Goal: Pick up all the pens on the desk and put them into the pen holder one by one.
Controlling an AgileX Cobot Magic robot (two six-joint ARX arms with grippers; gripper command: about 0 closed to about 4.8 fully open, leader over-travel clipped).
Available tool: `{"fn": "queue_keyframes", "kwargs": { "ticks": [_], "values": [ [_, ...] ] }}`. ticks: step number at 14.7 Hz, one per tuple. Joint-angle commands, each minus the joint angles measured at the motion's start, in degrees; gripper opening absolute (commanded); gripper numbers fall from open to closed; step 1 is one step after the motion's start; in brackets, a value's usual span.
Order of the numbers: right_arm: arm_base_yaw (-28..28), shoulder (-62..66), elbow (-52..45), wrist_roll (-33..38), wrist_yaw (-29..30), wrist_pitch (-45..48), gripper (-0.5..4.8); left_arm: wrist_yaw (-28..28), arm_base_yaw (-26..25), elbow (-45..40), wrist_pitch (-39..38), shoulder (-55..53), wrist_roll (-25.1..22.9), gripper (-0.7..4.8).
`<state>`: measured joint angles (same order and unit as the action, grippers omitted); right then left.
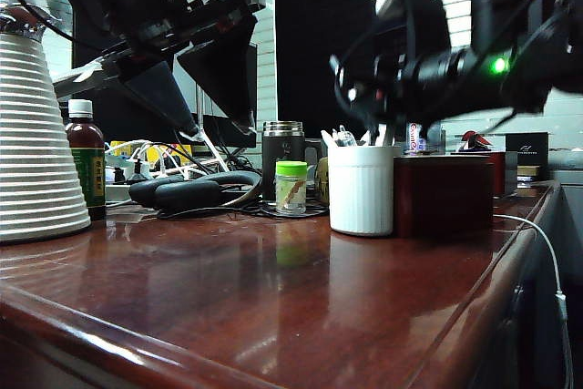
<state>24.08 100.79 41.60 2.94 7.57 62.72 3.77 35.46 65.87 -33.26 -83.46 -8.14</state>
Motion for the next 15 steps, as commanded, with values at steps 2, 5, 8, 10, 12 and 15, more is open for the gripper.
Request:
{"fn": "queue_keyframes", "kwargs": {
  "ticks": [2, 5, 8, 10, 12, 15],
  "values": [
    [0.0, 1.8, 3.3, -0.5, 0.2, 2.4, -0.06, -0.1, 0.0, 0.0, 0.4, 0.2, -0.2, 4.35],
    [0.0, 1.8, 4.4, -1.7, 0.2, 1.0, -0.06, -0.1, 0.0, 0.0, 0.4, 0.2, -0.3, 4.35],
    [0.0, 2.3, 4.4, -2.0, 0.2, -2.5, -0.06, -0.2, 0.0, 0.0, 0.4, 0.2, -0.3, 4.35],
    [0.0, 3.3, 4.4, -2.0, 0.2, -2.4, -0.06, -0.2, 0.0, 0.0, 0.4, 0.1, -0.3, 4.35],
    [0.0, 3.5, 4.4, -1.9, 0.2, -2.4, -0.05, -0.1, 0.0, -1.2, 0.9, 0.1, -0.3, 4.35],
    [0.0, 3.5, 4.4, -2.0, 0.2, -2.0, 1.0, -0.1, 0.0, -1.6, 1.1, 0.1, -0.3, 4.35]
  ]
}}
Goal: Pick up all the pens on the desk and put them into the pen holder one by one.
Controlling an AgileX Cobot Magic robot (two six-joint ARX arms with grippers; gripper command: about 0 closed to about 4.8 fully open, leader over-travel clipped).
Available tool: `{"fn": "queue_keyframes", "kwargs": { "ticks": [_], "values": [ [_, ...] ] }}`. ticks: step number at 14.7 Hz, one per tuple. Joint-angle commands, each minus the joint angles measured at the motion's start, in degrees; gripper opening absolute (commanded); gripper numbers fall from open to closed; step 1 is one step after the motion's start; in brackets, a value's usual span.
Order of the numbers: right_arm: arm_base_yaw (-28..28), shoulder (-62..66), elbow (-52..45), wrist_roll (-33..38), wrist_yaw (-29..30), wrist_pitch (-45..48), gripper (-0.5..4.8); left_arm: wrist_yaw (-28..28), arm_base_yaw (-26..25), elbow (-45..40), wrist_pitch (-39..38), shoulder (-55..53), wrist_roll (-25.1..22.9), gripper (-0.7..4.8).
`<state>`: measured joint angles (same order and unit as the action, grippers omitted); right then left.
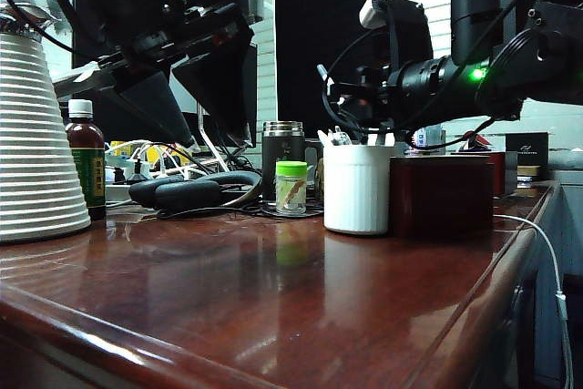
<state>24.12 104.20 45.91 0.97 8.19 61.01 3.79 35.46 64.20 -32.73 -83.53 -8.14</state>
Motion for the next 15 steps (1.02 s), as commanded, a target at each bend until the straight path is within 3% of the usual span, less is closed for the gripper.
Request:
{"fn": "queue_keyframes", "kwargs": {
  "ticks": [1, 4, 6, 9, 14, 15],
  "values": [
    [-0.1, 0.1, 0.1, 0.0, -0.4, 0.2, 1.0, -0.1, 0.0, 0.1, 0.5, 0.1, -0.3, 4.35],
    [-0.1, 0.1, 0.1, 0.0, -0.3, 2.4, 1.0, -0.1, 0.0, 0.1, 0.5, 0.1, -0.3, 4.35],
    [-0.1, -1.1, 0.1, 0.0, 1.4, 4.0, 1.54, -0.1, 0.0, 0.1, 0.6, 0.1, -0.3, 4.35],
    [-0.1, -6.9, 0.1, 0.0, 3.3, 2.9, 1.62, -0.1, 0.0, 0.1, 0.7, 0.2, -0.2, 4.35],
    [-0.1, -23.1, 0.1, -2.0, 3.3, -12.8, 1.6, 0.0, 0.0, 0.1, 0.5, 2.7, 2.3, 4.25],
    [-0.1, -28.3, 0.1, -3.0, 3.3, -18.8, 1.27, 0.1, 0.0, 0.1, 0.5, 5.5, 3.1, 3.77]
  ]
}}
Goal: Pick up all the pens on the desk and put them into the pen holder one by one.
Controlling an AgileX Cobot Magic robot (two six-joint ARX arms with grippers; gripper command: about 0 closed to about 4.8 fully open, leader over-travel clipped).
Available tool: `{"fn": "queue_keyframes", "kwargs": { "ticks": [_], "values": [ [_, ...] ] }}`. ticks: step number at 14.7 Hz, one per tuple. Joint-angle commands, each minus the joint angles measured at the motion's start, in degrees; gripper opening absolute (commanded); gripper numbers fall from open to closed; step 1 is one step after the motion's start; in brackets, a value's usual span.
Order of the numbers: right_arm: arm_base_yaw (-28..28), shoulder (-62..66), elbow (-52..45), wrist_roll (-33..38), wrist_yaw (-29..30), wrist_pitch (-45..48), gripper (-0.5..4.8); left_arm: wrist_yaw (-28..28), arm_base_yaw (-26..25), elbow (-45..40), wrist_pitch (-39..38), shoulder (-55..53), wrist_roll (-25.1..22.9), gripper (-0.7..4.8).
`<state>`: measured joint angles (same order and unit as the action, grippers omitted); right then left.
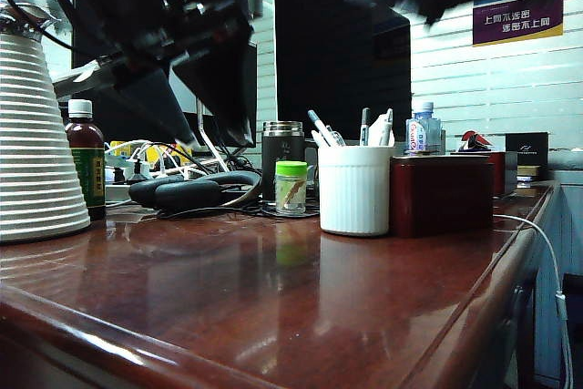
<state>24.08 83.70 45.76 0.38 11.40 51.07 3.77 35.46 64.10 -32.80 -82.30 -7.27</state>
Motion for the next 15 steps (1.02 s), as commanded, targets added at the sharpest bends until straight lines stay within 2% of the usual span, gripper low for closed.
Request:
{"fn": "queue_keyframes", "kwargs": {
  "ticks": [1, 2, 3, 4, 6, 7, 9, 12, 15],
  "values": [
    [0.0, -13.1, 0.2, -2.4, 0.1, -15.1, 0.46, 0.1, 0.0, 0.2, 0.4, 7.2, 3.2, 2.81],
    [0.0, -18.7, 0.2, -2.3, -0.2, -21.8, -0.06, 1.6, 0.0, 0.2, -0.3, 11.3, 4.2, 1.28],
    [0.0, -24.7, 0.2, -2.3, -1.4, -28.6, -0.06, 3.3, 0.0, 0.2, -1.5, 15.3, 5.3, 0.29],
    [0.0, -30.8, 0.2, -2.3, -1.7, -35.3, -0.06, 4.2, 0.0, 0.2, -3.1, 19.4, 7.0, -0.06],
    [0.0, -41.9, 0.2, -2.3, -2.3, -48.5, -0.06, 4.1, 0.1, 0.2, -6.6, 27.4, 8.6, -0.06],
    [0.0, -49.8, 0.2, -2.3, -4.1, -57.9, -0.06, 3.7, 0.1, 0.2, -9.0, 33.6, 9.2, -0.06],
    [0.0, -63.3, 0.2, -2.3, -4.8, -70.0, -0.06, 3.3, 0.1, -1.2, -12.0, 45.7, 9.0, -0.06],
    [0.0, -73.7, -1.8, -2.1, -6.3, -80.4, -0.06, 2.5, 0.0, -7.2, -12.5, 59.8, 9.1, -0.06],
    [0.0, -80.2, -9.9, -1.1, -4.7, -80.5, -0.06, 2.5, 0.0, -16.5, -12.0, 70.5, 9.7, -0.06]
  ]
}}
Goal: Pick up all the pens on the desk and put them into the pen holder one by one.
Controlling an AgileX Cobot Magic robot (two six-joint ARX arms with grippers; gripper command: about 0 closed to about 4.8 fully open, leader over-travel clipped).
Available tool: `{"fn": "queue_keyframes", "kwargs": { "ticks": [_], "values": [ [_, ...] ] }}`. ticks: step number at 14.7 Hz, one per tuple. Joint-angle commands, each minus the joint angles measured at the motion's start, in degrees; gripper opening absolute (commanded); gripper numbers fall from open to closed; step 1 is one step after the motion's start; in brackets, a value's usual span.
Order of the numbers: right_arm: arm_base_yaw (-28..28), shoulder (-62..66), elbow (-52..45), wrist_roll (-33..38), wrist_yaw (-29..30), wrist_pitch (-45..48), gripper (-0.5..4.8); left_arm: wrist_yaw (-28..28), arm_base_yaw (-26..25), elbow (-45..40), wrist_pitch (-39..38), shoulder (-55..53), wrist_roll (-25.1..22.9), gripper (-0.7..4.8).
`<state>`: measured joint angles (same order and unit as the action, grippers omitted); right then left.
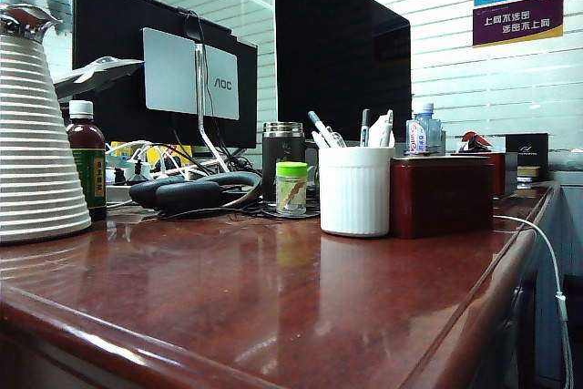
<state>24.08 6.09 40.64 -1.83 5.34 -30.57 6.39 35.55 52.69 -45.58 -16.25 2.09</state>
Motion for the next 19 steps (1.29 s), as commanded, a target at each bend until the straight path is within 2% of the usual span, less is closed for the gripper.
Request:
{"fn": "queue_keyframes", "kwargs": {
  "ticks": [1, 3, 5, 8, 9, 10, 13, 16, 19],
  "values": [
    [0.0, -3.5, -8.7, 2.8, 3.4, 3.3, -0.06, 0.1, -0.1, -9.7, 2.8, 6.9, 1.4, -0.06],
    [0.0, -3.5, -17.5, 3.8, 5.6, 10.9, -0.06, 0.2, -0.1, -18.3, 9.8, 8.2, 8.1, -0.06],
    [0.0, -3.5, -25.8, 7.1, 5.5, 21.6, -0.06, 0.2, -0.1, -27.6, 22.4, 7.9, 12.1, -0.06],
    [0.0, -3.5, -35.4, 7.8, 4.6, 29.1, -0.06, -0.2, -0.9, -39.1, 34.9, 8.1, 11.2, -0.06],
    [0.0, -3.5, -37.5, 7.8, 4.6, 29.4, -0.06, 0.5, -2.3, -42.3, 37.8, 8.1, 9.0, -0.06],
    [0.0, -3.5, -39.2, 7.8, 4.6, 29.4, -0.06, 1.4, -4.3, -44.4, 39.1, 8.3, 7.9, -0.06],
    [0.0, -3.5, -40.5, 7.8, -4.5, 27.4, -0.06, 2.4, -15.0, -46.3, 38.8, 9.6, 6.7, -0.05],
    [0.0, -3.5, -40.5, 8.2, -5.2, 26.1, 0.04, 2.4, -27.4, -46.3, 39.0, 14.7, 5.2, -0.05],
    [0.0, -3.5, -40.5, 8.2, -5.2, 26.3, 0.04, 0.3, -35.4, -46.3, 43.1, 16.1, 5.2, -0.05]
  ]
}}
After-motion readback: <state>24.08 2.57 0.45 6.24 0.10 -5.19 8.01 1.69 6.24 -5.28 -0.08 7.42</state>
